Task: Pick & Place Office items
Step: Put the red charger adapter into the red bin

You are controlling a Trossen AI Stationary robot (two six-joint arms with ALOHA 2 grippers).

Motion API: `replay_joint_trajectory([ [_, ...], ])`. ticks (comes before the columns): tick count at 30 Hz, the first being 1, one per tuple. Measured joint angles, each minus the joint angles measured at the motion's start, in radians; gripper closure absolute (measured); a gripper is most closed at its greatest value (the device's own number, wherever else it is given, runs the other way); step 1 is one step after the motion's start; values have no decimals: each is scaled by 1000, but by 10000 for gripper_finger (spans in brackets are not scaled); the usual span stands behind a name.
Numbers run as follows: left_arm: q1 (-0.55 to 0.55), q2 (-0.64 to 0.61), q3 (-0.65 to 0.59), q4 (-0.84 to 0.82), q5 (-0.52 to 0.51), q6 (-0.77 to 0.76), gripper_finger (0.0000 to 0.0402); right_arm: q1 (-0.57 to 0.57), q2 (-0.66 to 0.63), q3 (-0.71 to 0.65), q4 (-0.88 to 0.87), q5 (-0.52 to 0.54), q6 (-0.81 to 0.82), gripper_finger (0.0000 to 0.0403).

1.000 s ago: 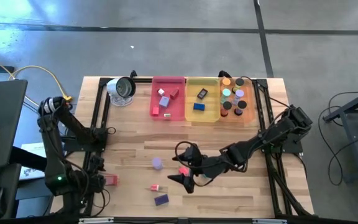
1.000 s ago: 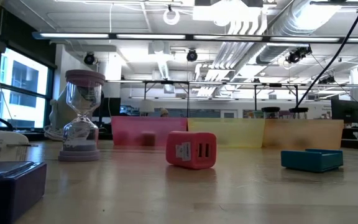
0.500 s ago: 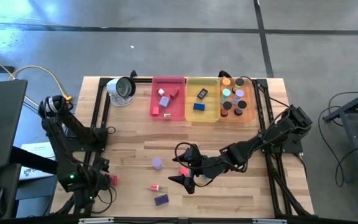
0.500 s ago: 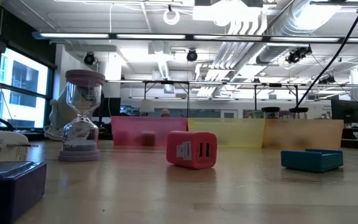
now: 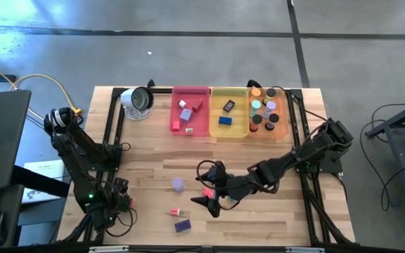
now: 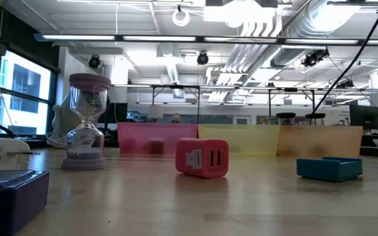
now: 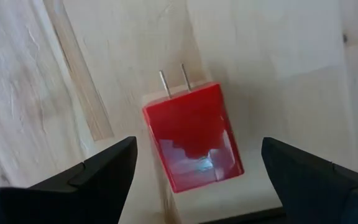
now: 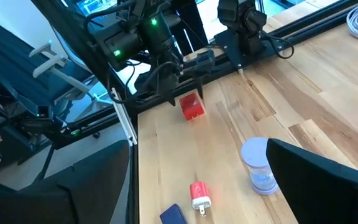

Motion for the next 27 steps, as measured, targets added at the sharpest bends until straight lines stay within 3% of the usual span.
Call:
replay_joint_trajectory([
  [14, 112, 1, -122, 134, 13, -32, 80, -44, 0, 0, -16, -101, 0, 34],
  [21, 137, 0, -148, 171, 19, -21, 141, -56, 0, 0, -35, -113, 0, 34],
  [25, 155, 0, -148, 170, 63, 21, 196, -77, 0, 0, -41, -168, 0, 34],
  [27, 162, -1, -148, 169, 75, 25, 200, -91, 0, 0, -45, -209, 0, 34],
])
